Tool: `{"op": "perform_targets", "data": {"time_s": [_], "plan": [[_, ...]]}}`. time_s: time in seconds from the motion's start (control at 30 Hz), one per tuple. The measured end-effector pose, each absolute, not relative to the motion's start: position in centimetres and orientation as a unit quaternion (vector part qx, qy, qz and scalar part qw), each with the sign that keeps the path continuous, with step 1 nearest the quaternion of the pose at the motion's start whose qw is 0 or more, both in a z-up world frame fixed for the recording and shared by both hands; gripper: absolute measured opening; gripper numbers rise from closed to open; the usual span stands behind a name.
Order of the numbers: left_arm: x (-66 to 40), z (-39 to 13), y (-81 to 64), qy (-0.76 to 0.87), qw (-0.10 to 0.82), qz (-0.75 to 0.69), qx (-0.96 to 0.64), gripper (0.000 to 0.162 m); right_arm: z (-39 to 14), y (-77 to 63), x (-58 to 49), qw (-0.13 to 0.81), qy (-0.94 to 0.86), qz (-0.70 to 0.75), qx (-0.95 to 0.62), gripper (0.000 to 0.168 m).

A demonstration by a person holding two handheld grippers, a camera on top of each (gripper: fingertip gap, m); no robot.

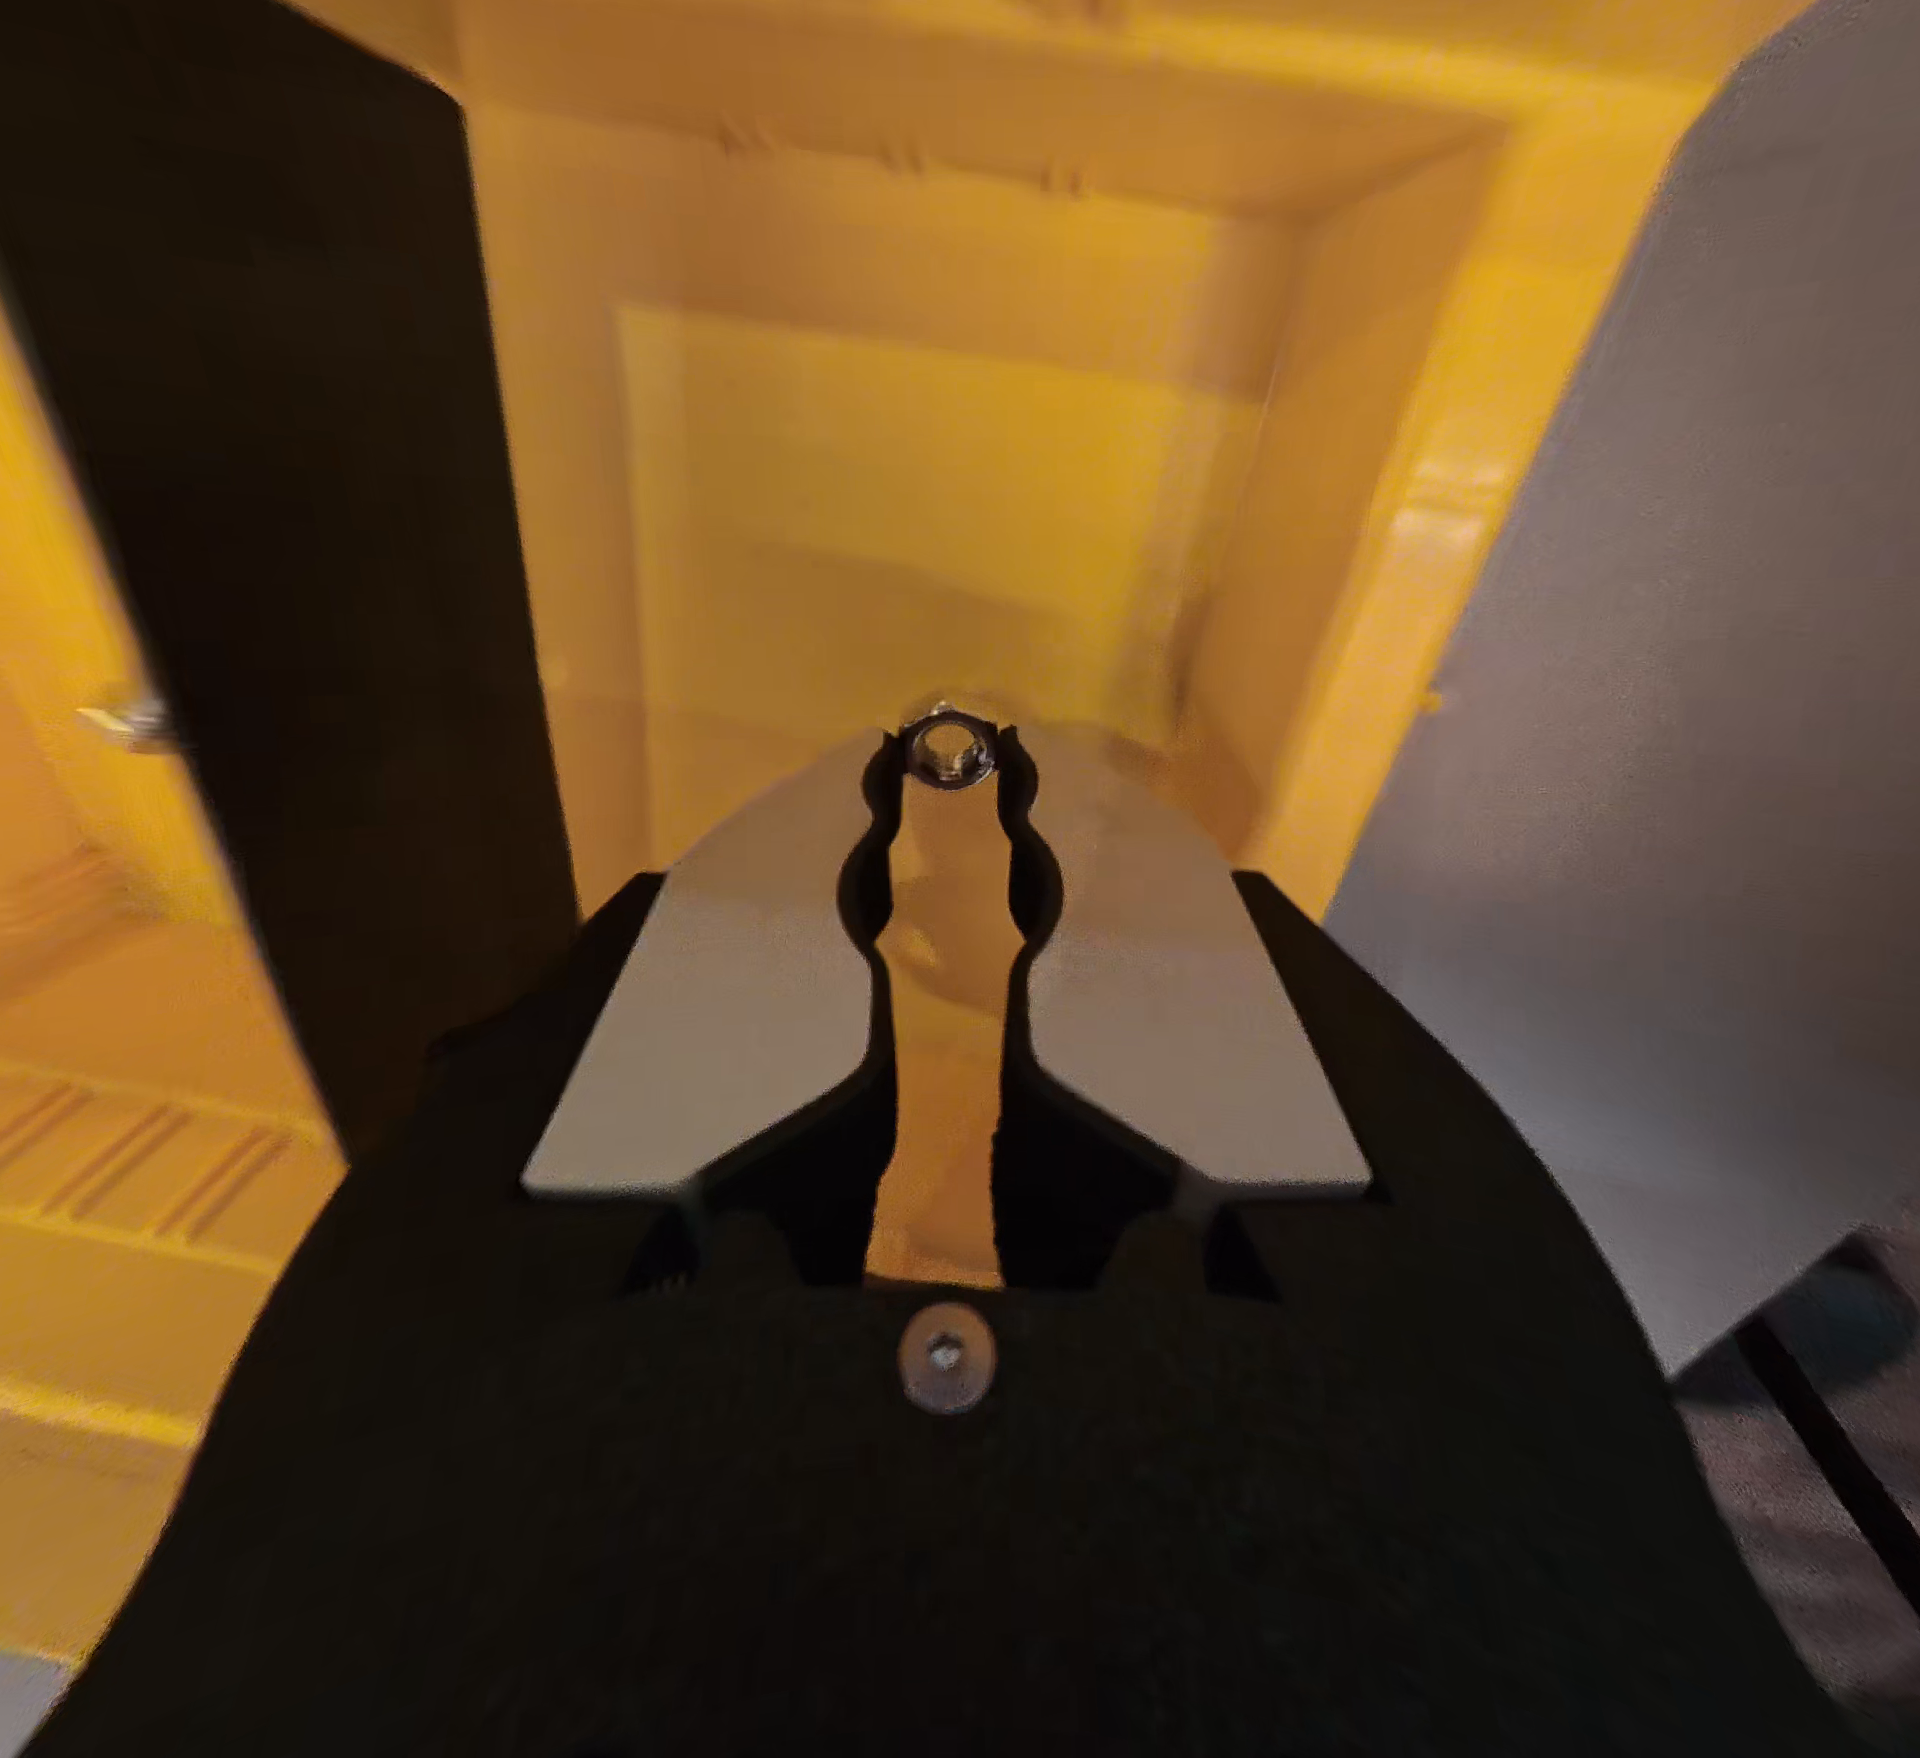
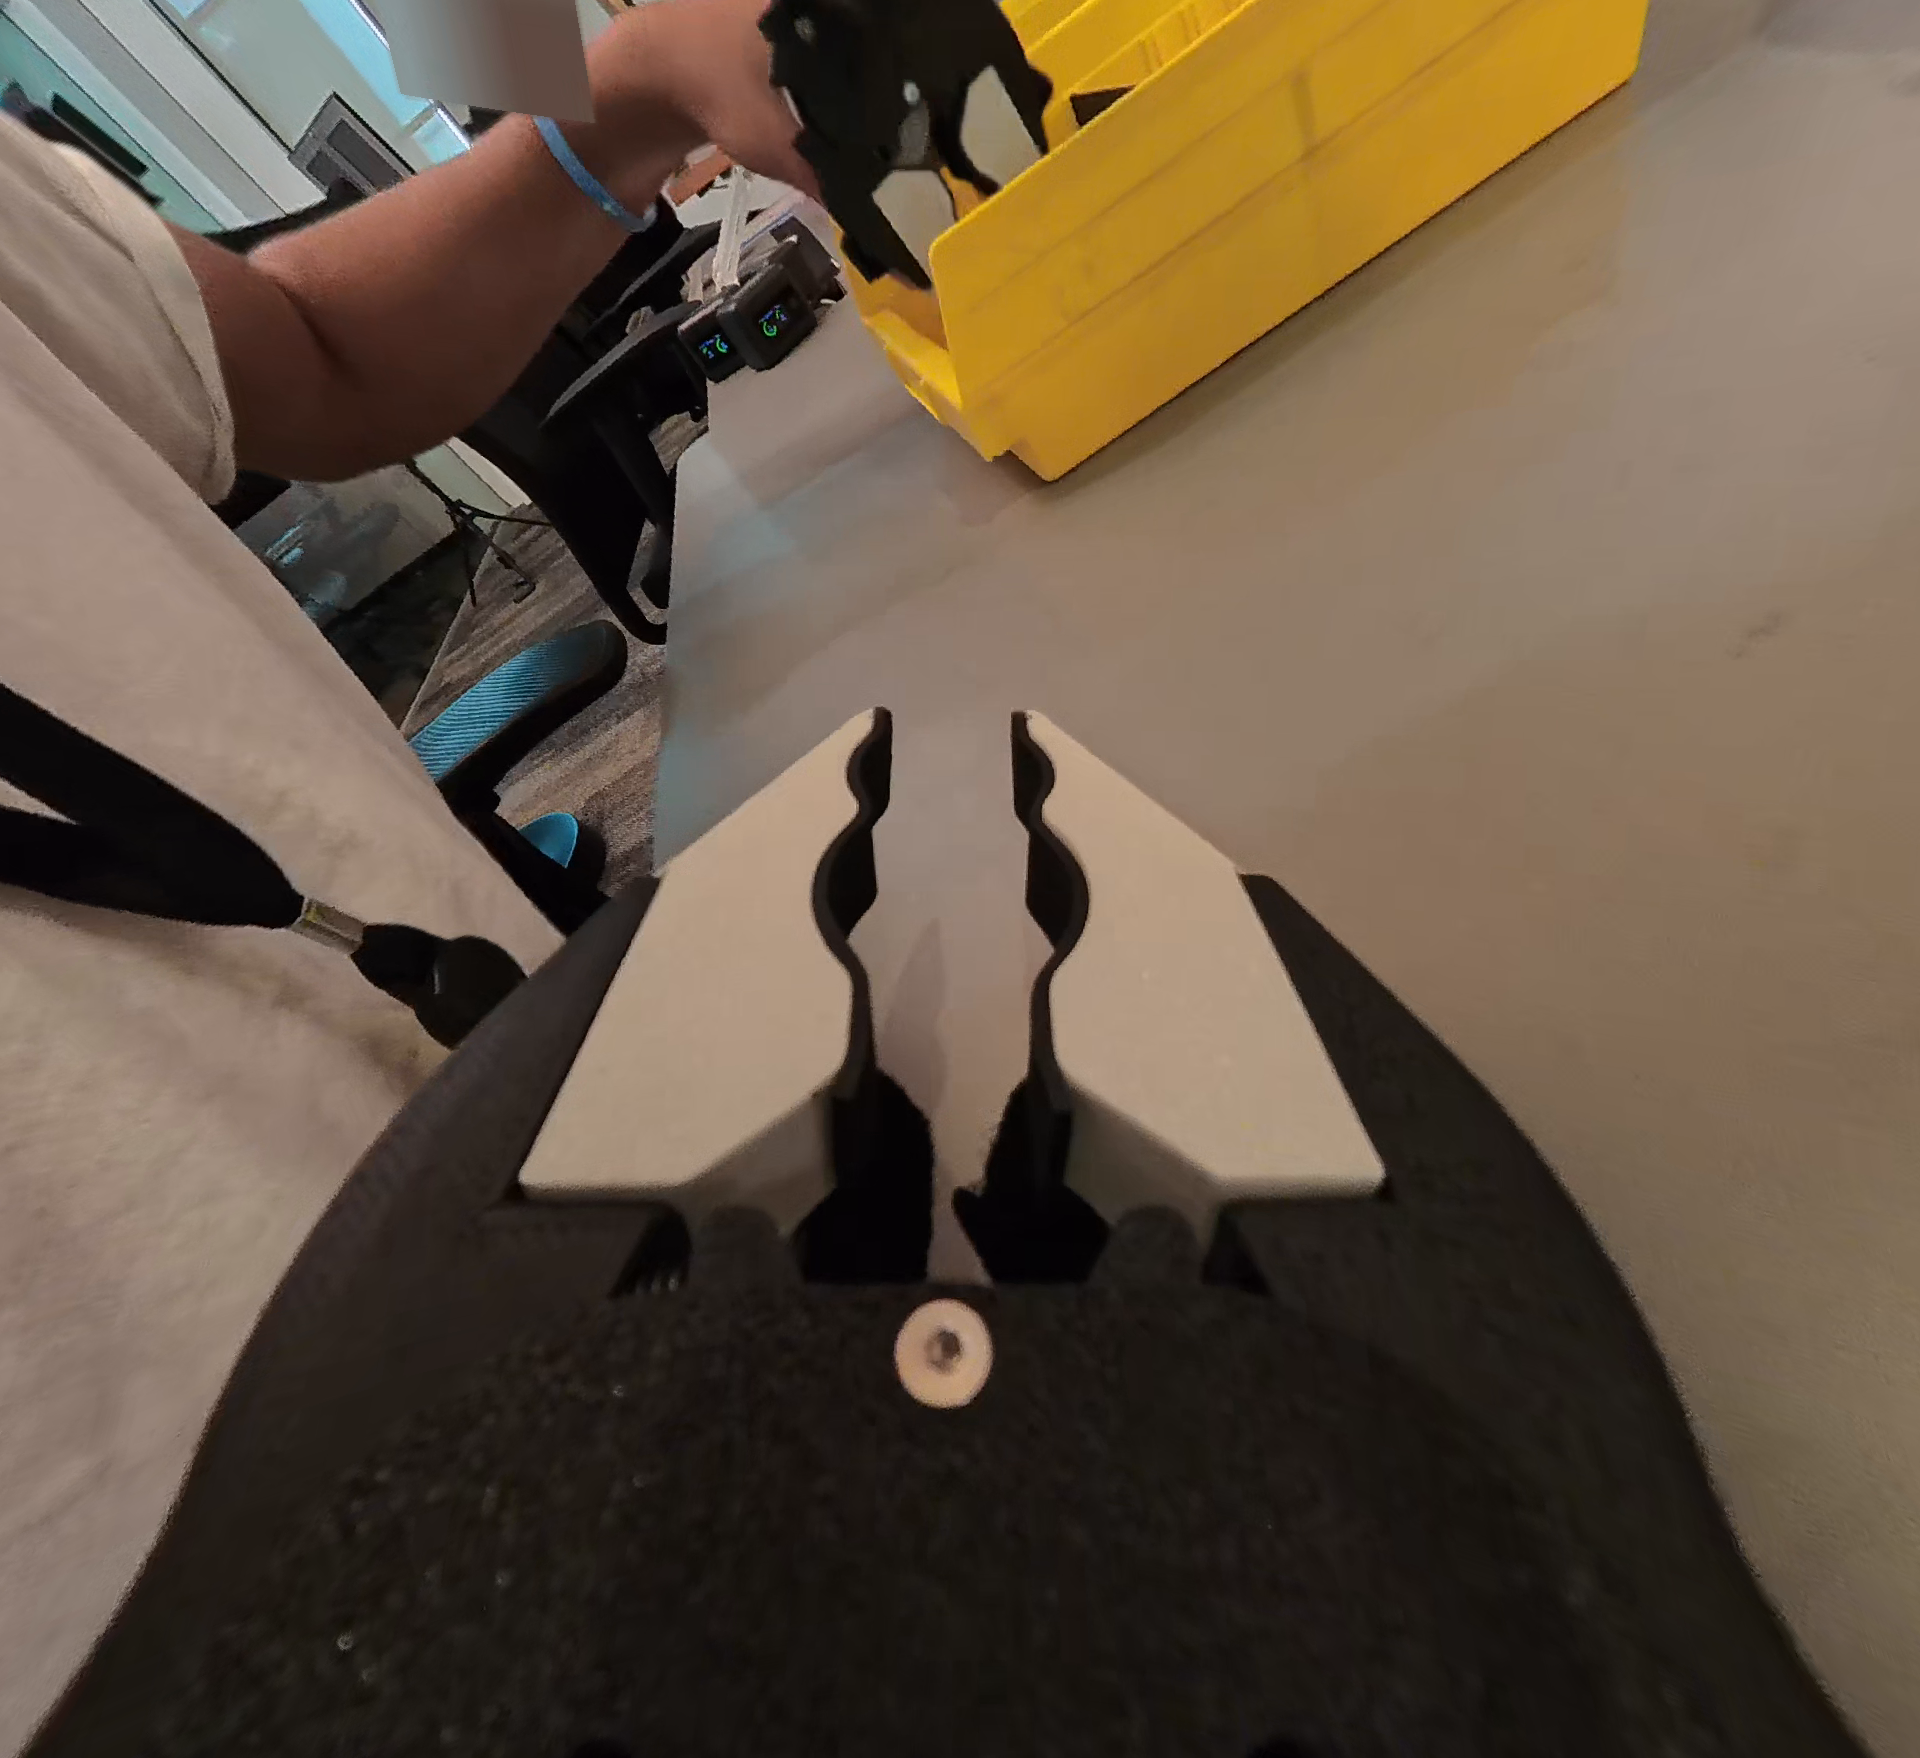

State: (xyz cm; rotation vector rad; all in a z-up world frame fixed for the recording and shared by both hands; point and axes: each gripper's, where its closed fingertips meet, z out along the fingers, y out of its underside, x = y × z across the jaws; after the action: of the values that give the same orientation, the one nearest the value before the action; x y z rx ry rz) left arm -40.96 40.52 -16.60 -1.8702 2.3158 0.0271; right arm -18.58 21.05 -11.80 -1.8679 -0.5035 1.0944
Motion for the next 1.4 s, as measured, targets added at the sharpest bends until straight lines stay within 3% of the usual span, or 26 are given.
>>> {"op": "perform_targets", "data": {"time_s": [0.03, 0.23, 0.43, 0.6, 0.73, 0.97, 1.1, 1.27, 1.33, 1.4], "plan": [[-40.1, -15.4, 40.5, 0.778, 0.118, 0.001, -0.617, 0.017, -11.7, 21.2, -18.7, 0.443, -0.198, 0.446, -0.752, 0.023], [-32.4, -5.2, 36.0, 0.755, 0.357, -0.144, -0.53, 0.017, -7.9, 24.2, -20.1, 0.422, -0.11, 0.586, -0.683, 0.03], [-26.6, 0.2, 28.6, 0.695, 0.457, -0.324, -0.451, 0.017, -2.5, 27.3, -23.1, 0.399, -0.099, 0.689, -0.596, 0.03], [-24.4, -0.4, 25.8, 0.681, 0.467, -0.364, -0.431, 0.017, -0.2, 26.6, -25.0, 0.371, -0.114, 0.737, -0.553, 0.03], [-24.1, -0.8, 25.0, 0.677, 0.472, -0.368, -0.428, 0.017, -0.2, 26.0, -25.0, 0.373, -0.124, 0.733, -0.555, 0.02], [-24.1, -0.9, 24.4, 0.68, 0.481, -0.36, -0.42, 0.017, -0.4, 25.1, -25.5, 0.351, -0.137, 0.74, -0.557, 0.024], [-24.0, -0.9, 24.2, 0.678, 0.478, -0.367, -0.42, 0.017, -0.2, 24.9, -25.5, 0.361, -0.141, 0.739, -0.551, 0.016], [-23.9, -2.1, 24.9, 0.652, 0.486, -0.354, -0.462, 0.019, -1.8, 25.6, -25.0, 0.382, -0.17, 0.665, -0.618, 0.016], [-24.3, -3.1, 25.7, 0.612, 0.478, -0.359, -0.518, 0.03, -3.7, 27.3, -23.1, 0.396, -0.192, 0.575, -0.69, 0.016], [-24.9, -5.0, 26.3, 0.563, 0.456, -0.365, -0.585, 0.03, -6.6, 29.7, -19.6, 0.388, -0.225, 0.428, -0.784, 0.016]]}}
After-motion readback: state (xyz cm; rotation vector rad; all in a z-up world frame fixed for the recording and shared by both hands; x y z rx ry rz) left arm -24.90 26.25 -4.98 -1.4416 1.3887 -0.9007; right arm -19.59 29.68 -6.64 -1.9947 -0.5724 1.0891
